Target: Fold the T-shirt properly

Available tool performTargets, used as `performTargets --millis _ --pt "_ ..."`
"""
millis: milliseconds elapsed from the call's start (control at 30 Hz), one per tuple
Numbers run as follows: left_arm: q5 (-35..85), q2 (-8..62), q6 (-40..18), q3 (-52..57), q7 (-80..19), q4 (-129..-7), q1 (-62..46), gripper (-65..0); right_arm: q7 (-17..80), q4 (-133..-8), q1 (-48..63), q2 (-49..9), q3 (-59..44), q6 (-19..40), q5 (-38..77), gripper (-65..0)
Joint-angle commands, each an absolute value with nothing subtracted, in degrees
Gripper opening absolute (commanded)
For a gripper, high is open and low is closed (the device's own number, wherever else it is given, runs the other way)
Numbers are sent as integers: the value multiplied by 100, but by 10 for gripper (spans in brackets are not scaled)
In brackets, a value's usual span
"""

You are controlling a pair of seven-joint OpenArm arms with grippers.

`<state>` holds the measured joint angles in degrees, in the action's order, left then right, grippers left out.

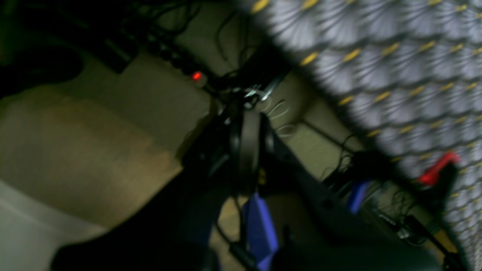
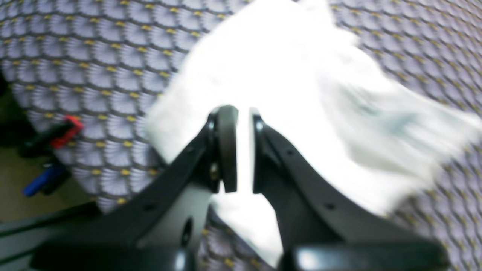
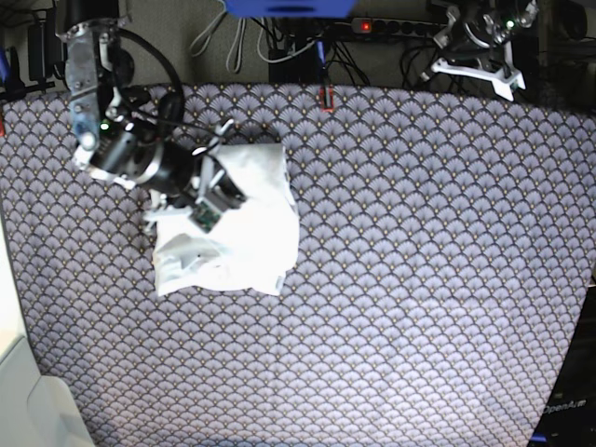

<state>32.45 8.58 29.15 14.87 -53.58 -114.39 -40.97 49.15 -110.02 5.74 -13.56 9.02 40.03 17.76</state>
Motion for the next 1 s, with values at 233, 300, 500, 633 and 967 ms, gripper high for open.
performTargets --millis 233,300,500,633,967 --pt "3248 892 2905 1499 -5341 -11547 -4585 -649 4734 -10132 523 -1033 1068 4000 1824 -605" --pt "3213 892 2905 1499 -5341 -11521 -4664 -649 4497 -9798 532 -1024 1068 4000 1824 -605" --pt "2985 963 2905 1455 -5341 -11451 -4840 -649 4277 -9684 655 -1253 1059 4000 1833 -606" --pt "2545 989 2905 1068 -5323 -11116 -4796 -649 4303 -10870 1112 -1552 1024 4000 1824 -606" --pt "1842 963 2905 -198 -3644 -8892 -4277 -649 3987 -11486 2738 -2167 -347 4000 1824 -609"
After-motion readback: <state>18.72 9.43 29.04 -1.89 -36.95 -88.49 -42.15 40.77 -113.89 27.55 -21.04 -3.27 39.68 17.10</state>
